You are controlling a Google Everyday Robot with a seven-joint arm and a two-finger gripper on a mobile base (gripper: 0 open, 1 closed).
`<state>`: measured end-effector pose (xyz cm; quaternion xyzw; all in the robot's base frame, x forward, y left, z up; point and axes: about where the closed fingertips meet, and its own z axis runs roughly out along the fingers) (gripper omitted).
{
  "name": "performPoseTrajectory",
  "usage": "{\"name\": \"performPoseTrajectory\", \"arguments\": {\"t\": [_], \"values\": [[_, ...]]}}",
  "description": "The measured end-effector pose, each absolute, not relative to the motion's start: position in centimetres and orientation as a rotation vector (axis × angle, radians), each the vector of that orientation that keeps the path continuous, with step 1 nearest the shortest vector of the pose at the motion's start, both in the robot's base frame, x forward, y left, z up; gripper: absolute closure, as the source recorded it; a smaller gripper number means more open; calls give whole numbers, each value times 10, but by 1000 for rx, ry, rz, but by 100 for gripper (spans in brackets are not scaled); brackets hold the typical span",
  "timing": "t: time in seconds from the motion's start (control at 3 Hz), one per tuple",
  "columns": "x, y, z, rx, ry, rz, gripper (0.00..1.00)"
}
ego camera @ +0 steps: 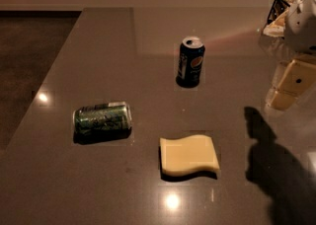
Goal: Place green can upright
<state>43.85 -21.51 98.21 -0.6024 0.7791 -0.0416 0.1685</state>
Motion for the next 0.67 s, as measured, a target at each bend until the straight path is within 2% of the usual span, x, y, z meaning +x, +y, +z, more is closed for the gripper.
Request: {"name": "performPoseTrajectory", "arguments": {"t": [0.67], "values": [[441, -198, 973, -1753, 2215, -153, 0]]}}
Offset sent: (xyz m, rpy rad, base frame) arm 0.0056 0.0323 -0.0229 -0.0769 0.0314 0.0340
